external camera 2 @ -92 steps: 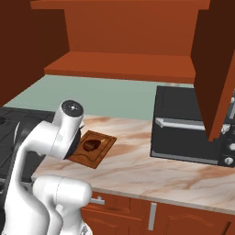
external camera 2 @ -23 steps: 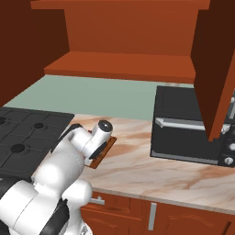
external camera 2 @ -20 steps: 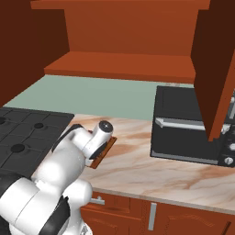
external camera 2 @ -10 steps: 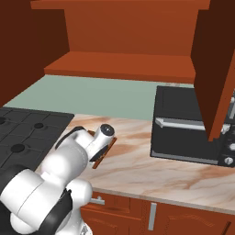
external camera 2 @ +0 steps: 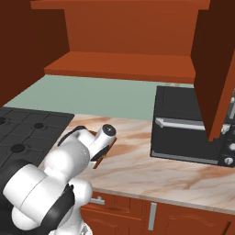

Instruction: Open the cabinet, retrieve the rolling pin, and place it next to the meat on the cutting board to prepare for tenderizing.

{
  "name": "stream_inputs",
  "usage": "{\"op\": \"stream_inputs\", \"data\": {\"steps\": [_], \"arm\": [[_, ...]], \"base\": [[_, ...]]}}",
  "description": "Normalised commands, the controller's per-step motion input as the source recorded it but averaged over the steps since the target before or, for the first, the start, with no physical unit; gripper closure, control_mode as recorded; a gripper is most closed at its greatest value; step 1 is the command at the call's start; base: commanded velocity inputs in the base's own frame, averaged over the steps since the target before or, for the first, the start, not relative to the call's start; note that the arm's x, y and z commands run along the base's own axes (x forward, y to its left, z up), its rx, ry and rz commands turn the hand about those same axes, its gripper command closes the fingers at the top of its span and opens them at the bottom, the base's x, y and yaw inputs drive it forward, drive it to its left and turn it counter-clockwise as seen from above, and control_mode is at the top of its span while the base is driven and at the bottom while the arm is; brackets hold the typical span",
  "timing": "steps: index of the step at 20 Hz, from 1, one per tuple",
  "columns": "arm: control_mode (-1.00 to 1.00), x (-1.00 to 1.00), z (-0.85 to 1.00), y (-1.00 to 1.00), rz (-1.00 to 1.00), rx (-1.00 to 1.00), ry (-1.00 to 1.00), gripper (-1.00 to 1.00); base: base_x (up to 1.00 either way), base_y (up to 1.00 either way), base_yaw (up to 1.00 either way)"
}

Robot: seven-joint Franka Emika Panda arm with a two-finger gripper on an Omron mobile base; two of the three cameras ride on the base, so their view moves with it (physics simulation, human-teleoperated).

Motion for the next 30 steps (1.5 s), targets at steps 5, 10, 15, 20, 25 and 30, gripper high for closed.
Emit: {"op": "stream_inputs", "data": {"steps": [5, 10, 15, 20, 25, 30], "arm": [[-1.00, -0.04, 0.14, 0.00, 0.03, 0.00, -0.02, -1.00], [-1.00, -0.06, 0.32, 0.00, 0.02, 0.00, 0.00, -1.00], [-1.00, -0.17, 0.47, 0.00, 0.01, 0.00, 0.00, -1.00], [-1.00, -0.30, 0.62, 0.00, 0.01, 0.00, 0.00, -1.00], [-1.00, -0.59, 0.60, 0.00, 0.00, 0.00, -0.01, -1.00], [-1.00, -0.89, 0.55, 0.00, 0.00, 0.00, -0.08, -1.00]], "base": [[0.00, 0.00, 0.00], [0.00, 0.00, 0.00], [0.00, 0.00, 0.00], [0.00, 0.00, 0.00], [0.00, 0.00, 0.00], [0.00, 0.00, 0.00]]}}
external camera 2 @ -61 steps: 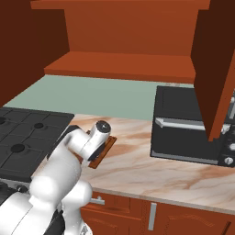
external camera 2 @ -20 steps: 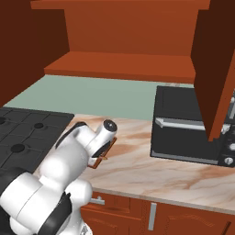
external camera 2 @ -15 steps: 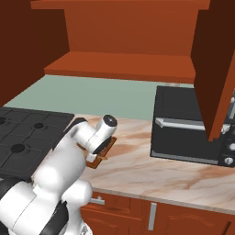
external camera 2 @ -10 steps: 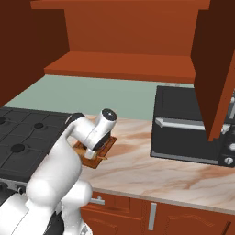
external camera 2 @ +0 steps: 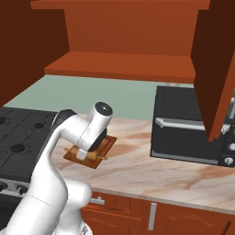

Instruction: Open the cabinet, retrieve the rolling pin, and place it next to the meat on the cutting board to prepare for tenderizing.

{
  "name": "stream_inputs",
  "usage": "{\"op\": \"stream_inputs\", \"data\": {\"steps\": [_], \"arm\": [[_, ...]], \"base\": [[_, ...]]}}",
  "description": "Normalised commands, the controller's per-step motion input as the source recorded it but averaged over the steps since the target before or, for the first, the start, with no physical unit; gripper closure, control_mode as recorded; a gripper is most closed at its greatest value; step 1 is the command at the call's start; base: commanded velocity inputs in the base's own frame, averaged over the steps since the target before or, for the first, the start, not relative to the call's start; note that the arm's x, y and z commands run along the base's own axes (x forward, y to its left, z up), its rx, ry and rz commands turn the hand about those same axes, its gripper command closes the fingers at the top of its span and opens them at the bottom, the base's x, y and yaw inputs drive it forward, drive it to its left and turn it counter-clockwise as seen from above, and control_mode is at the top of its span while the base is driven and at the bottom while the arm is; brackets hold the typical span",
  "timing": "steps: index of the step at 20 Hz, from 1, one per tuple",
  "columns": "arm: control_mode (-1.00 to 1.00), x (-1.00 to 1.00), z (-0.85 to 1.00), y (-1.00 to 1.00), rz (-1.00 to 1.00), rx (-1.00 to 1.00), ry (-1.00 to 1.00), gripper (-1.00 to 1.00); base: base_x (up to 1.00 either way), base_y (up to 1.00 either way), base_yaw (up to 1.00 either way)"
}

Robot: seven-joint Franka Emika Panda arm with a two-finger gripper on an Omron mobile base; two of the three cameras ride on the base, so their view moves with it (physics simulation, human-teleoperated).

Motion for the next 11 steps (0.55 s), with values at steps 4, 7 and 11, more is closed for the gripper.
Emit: {"op": "stream_inputs", "data": {"steps": [4, 7, 11], "arm": [[-1.00, -0.99, 0.55, 0.03, 0.00, 0.00, -0.11, -1.00], [-1.00, -1.00, 0.61, 0.13, 0.00, -0.01, -0.12, -1.00], [-1.00, -1.00, 0.72, 0.25, 0.00, -0.04, -0.14, -1.00]], "base": [[0.00, 0.00, 0.00], [0.00, 0.00, 0.00], [0.00, 0.00, 0.00]]}}
